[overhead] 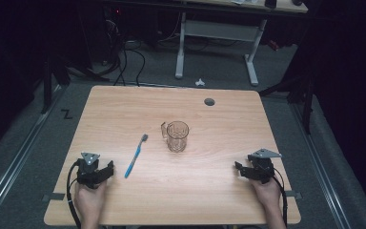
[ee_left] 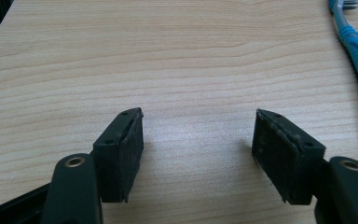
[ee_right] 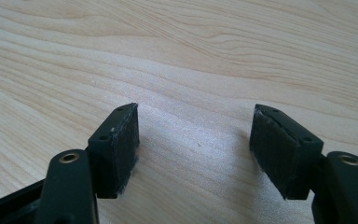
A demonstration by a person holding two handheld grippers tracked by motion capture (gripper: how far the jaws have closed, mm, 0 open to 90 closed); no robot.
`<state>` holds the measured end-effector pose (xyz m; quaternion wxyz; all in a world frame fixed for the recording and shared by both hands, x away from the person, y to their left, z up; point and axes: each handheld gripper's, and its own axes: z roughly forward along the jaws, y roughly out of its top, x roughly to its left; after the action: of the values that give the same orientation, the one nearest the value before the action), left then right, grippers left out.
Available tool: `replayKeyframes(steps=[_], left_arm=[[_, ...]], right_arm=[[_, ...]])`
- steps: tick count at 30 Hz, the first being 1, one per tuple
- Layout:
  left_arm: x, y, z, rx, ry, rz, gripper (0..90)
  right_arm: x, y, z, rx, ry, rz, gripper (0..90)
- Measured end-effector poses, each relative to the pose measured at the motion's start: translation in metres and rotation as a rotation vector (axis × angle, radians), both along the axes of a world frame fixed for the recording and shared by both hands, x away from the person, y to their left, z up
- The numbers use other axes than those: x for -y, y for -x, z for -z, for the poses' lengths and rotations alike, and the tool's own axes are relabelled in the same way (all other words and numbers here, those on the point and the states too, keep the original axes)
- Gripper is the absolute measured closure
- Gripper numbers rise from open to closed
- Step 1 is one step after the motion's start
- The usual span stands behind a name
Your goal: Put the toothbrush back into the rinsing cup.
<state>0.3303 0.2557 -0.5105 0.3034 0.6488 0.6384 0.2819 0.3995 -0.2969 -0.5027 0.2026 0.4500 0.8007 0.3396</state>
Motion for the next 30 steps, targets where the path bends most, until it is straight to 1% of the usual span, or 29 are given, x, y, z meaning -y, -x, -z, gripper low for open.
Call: replayKeyframes(steps=[13,24,30], left_arm=[[0.0005,-0.0001,0.0000,-0.002,0.000,0.006,32.6],[0.0012,0.0000,0.0000,-0.002,0.000,0.001,32.1],[0.0021,-0.0004,0.0002,-0.007,0.004,0.015,28.8]], right_arm=[[0.0003,-0.0002,0.0001,0.001,-0.001,0.000,33.4],[0.0003,-0.0002,0.0002,0.001,-0.004,0.002,33.4],[0.0003,-0.0002,0.0001,0.001,-0.004,0.002,33.3]])
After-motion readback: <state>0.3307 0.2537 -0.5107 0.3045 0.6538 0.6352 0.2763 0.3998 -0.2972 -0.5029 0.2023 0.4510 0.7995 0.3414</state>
